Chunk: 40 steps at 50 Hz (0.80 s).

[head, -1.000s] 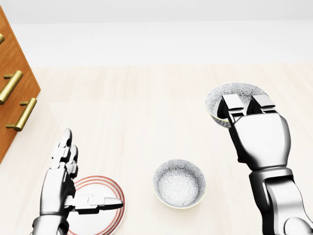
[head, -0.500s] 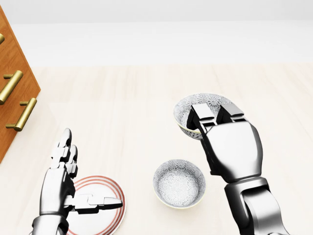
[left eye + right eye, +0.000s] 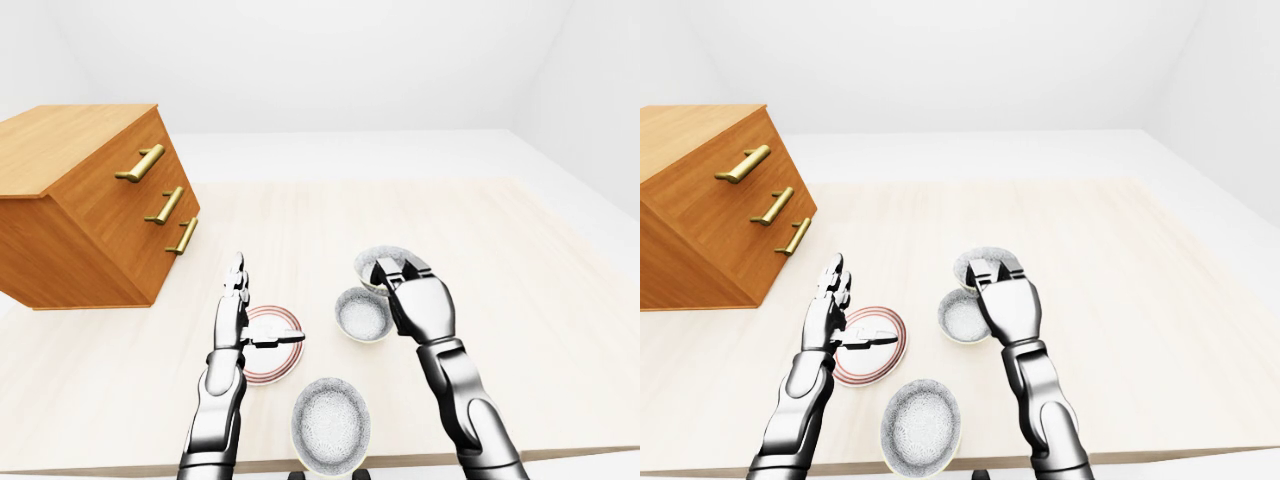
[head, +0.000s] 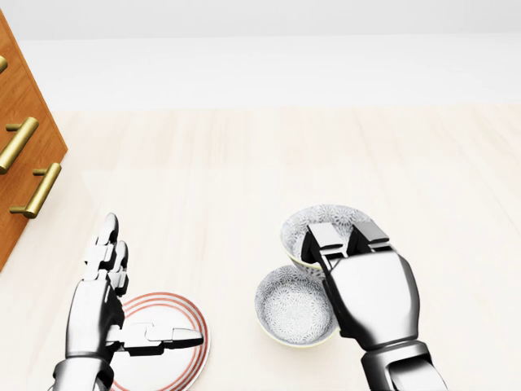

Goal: Stack the bowl at the front on the bowl in the middle.

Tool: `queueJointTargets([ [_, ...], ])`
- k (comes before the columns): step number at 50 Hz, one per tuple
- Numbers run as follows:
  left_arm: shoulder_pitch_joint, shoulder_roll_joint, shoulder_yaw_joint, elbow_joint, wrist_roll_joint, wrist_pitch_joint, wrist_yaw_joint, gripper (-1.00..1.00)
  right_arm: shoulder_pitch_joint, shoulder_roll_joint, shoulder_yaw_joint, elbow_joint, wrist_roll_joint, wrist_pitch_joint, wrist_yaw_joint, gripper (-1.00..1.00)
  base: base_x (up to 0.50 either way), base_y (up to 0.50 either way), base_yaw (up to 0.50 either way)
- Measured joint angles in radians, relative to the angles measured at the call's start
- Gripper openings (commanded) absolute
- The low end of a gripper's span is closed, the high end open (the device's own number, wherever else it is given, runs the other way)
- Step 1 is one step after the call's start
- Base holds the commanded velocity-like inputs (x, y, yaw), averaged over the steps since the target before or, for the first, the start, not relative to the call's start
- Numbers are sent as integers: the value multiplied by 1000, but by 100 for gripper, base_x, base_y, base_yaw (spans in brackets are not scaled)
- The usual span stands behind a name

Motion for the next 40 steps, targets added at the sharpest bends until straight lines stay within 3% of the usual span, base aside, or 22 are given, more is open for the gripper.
queueJointTargets([
  [40,4,-1,-2,-7,3,-1,-1,100,31,16,74,33,-23,0,-46,-100,0,0,0],
])
